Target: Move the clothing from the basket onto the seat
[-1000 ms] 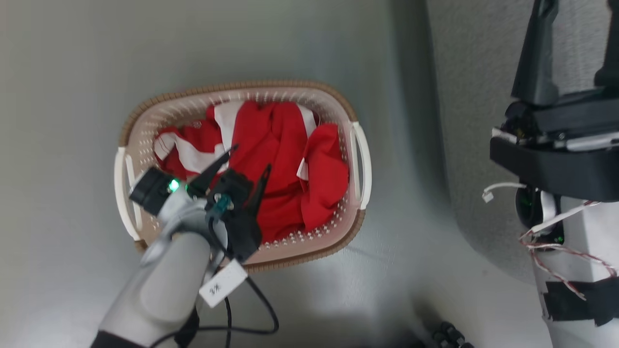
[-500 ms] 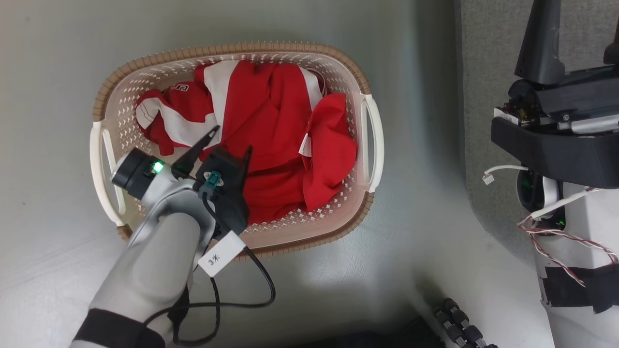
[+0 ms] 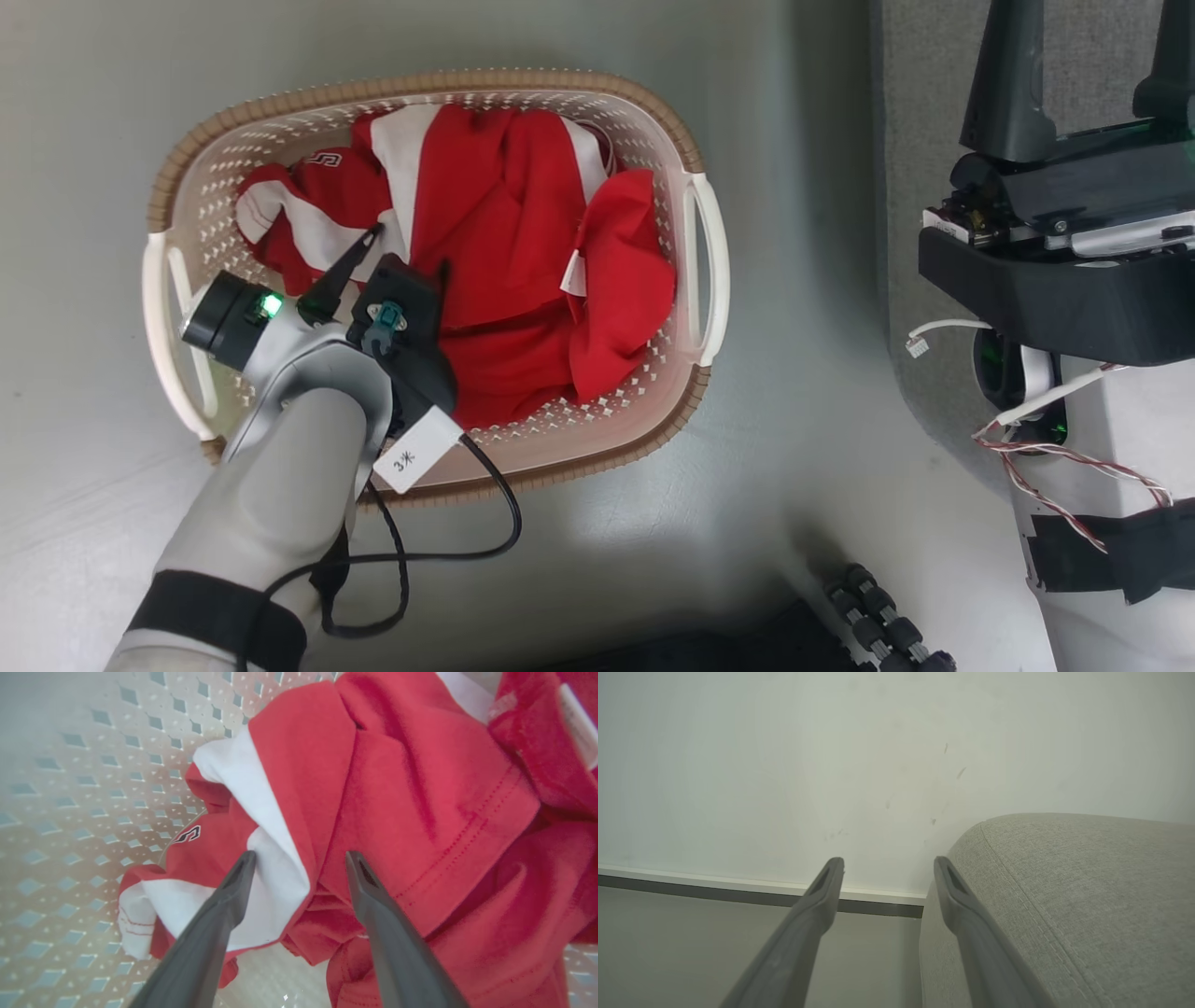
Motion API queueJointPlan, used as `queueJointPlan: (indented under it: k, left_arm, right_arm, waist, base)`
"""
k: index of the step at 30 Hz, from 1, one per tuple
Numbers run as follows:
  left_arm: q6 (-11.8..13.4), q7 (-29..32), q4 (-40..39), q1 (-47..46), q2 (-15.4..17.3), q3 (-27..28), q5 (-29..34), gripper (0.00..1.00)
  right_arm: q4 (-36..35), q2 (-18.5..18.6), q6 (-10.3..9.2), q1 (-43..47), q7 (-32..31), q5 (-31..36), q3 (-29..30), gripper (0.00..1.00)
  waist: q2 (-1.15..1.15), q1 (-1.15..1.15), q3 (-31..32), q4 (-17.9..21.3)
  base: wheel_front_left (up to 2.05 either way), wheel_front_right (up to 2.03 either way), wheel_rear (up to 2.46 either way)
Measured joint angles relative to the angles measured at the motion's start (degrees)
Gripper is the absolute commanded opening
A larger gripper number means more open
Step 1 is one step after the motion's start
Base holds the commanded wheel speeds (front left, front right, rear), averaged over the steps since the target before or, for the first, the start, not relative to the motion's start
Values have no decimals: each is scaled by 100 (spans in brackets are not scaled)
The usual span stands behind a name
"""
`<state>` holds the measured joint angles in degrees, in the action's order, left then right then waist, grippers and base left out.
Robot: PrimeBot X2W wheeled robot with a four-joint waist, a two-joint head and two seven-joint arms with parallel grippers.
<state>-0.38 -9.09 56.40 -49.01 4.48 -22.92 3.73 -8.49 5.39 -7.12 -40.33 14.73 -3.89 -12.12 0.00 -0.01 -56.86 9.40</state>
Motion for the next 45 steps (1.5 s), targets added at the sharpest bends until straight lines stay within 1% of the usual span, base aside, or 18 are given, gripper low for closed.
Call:
queueJointPlan:
  k: [1,2,4,7,8,14,18,20,27,30,32,35,38,45]
  left_arm:
    - [47,0,27,-29,-1,3,0,100]
    - [47,0,63,-59,-5,-3,8,97]
    - [74,0,120,-121,-14,-2,15,49]
    - [96,0,220,-187,-25,-12,19,18]
    - [96,0,247,-212,-30,-19,26,0]
    - [79,-156,287,-259,-119,-100,24,0]
    - [-15,-324,271,-250,-146,-49,-88,0]
    - [-22,-400,250,-237,-144,-31,-140,0]
    - [-271,-517,88,16,-151,-56,-267,0]
    - [-303,-520,21,103,-153,-83,-268,0]
    - [-371,-521,-132,153,-157,-86,-349,0]
    - [-377,-521,-257,158,-158,-87,-370,0]
    - [-479,-521,-522,196,-159,-96,-401,0]
    - [-621,-522,-1209,283,-89,-205,-427,0]
  right_arm:
    - [3,-1,0,-1,0,0,-8,100]
    - [5,-1,0,-1,0,3,-5,100]
    - [7,-1,0,-2,0,16,-5,100]
    - [23,-3,0,-5,0,23,-8,100]
    - [35,-5,0,-7,0,38,-8,100]
    - [174,-8,0,-9,0,40,48,100]
    - [350,-20,0,-5,0,38,48,100]
    - [458,-42,0,-5,0,36,31,100]
    - [918,-68,0,63,0,-60,18,100]
    - [1042,-70,3,138,0,-86,21,100]
    - [1217,-71,25,242,0,-123,15,100]
    - [1329,-74,60,315,0,-132,-3,100]
    - [1492,-74,87,428,0,-198,9,100]
    - [1869,-69,266,615,-1,-292,-35,100]
  waist:
    - [0,0,-9,16]
    - [0,0,-16,31]
    - [0,0,-26,52]
    - [0,0,-32,76]
    - [0,0,-32,83]
    - [0,0,20,70]
    - [0,0,125,20]
    - [0,0,200,-10]
    - [0,0,579,-133]
    - [0,0,712,-169]
    - [0,0,926,-227]
    - [0,0,1074,-268]
    - [0,0,1300,-332]
    - [0,0,1845,-488]
  base:
    - [0,0,0]
    - [0,0,0]
    - [0,0,0]
    - [0,0,0]
    - [0,0,0]
    - [0,0,0]
    - [0,0,0]
    - [0,0,0]
    - [0,0,0]
    - [0,0,0]
    - [0,0,0]
    - [0,0,0]
    - [0,0,0]
    - [0,0,0]
